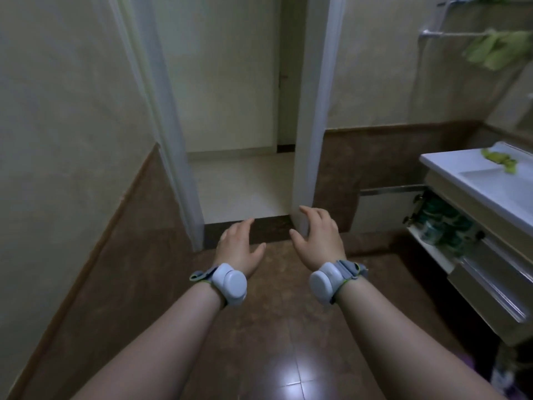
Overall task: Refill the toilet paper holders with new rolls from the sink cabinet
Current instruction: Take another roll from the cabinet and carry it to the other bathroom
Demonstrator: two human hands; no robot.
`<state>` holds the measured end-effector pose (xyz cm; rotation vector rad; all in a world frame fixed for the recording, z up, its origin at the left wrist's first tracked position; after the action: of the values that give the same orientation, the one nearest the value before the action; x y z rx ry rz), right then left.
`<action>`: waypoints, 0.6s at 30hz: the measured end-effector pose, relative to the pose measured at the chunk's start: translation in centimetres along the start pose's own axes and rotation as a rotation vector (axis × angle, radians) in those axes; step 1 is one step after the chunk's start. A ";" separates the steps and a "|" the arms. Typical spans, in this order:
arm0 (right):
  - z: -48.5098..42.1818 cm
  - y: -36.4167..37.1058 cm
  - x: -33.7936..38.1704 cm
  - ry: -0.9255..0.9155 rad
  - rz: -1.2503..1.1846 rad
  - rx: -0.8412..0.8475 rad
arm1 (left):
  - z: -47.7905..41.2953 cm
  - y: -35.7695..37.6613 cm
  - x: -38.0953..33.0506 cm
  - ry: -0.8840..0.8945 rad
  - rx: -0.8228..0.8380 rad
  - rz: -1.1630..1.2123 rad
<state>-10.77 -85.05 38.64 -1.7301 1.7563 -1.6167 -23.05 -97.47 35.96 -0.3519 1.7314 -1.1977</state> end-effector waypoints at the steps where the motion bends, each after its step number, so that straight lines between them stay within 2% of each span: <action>1: -1.4 0.0 -0.9 0.006 0.008 -0.009 | -1.6 0.5 -0.8 0.015 0.004 0.001; 11: -12.4 -2.7 -9.7 0.086 0.085 -0.096 | -15.2 4.4 -9.4 0.140 0.047 0.074; 18: -18.1 -3.4 -17.4 0.226 0.149 -0.144 | -24.6 9.4 -14.7 0.267 0.139 0.094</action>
<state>-17.19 -60.55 39.06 -1.4779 2.0979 -1.7150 -33.64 -69.31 37.36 -0.0259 1.8555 -1.3345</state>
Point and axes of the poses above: each hand's wrist, its own z-axis away from the middle knuckle, its own y-axis out of the palm, x = y × z, the point moved 4 cm from there along -z, towards the middle knuckle, and after that the axes turned 13 degrees about -y, right-handed, at the moved point
